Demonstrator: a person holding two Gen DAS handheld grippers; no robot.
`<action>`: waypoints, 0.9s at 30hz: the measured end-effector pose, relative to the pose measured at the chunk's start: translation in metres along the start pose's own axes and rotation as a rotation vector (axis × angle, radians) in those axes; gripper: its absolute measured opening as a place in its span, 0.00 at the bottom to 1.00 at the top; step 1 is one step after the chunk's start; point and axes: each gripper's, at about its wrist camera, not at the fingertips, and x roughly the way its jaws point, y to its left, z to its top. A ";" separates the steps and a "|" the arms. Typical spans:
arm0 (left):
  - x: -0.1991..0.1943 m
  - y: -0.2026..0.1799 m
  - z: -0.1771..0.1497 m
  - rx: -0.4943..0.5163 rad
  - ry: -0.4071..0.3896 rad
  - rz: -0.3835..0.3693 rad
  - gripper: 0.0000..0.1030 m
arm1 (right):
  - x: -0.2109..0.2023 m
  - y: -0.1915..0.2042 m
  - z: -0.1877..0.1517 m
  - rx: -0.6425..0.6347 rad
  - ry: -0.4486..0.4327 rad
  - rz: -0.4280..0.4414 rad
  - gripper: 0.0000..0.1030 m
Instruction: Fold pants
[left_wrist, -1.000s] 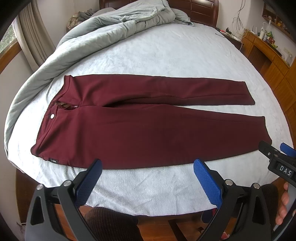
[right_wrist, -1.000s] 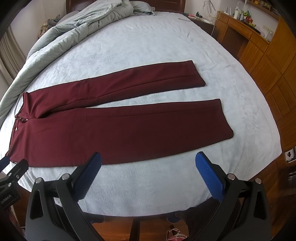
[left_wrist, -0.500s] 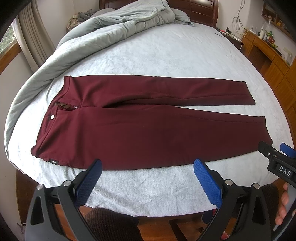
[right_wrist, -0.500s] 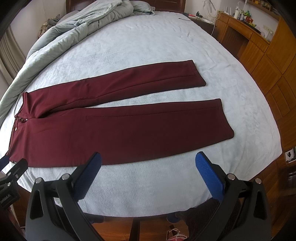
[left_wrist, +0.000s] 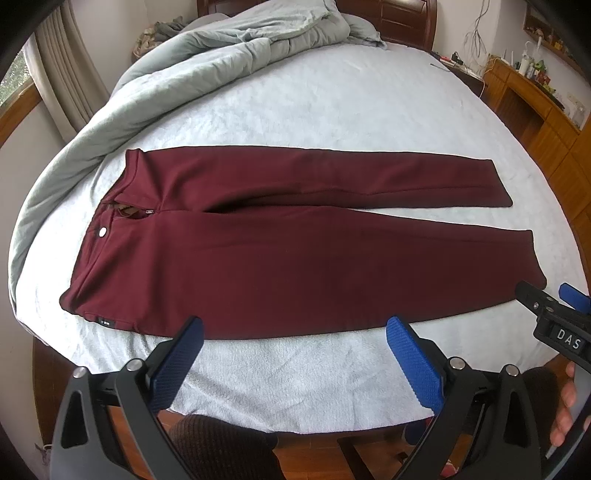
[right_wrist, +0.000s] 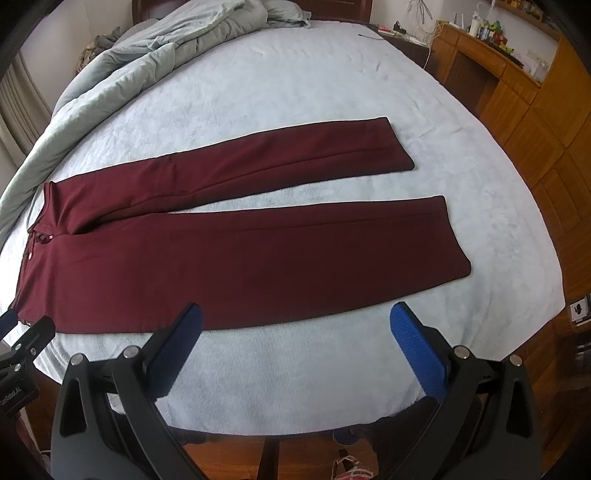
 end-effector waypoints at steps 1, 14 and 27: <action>0.001 0.000 0.001 0.001 0.001 -0.002 0.96 | 0.001 -0.001 0.001 -0.003 -0.003 0.004 0.98; 0.078 -0.009 0.120 0.005 -0.053 -0.022 0.96 | 0.107 -0.120 0.157 0.026 -0.047 -0.063 0.98; 0.203 -0.067 0.206 0.047 0.011 -0.092 0.96 | 0.267 -0.179 0.267 -0.020 0.121 0.040 0.98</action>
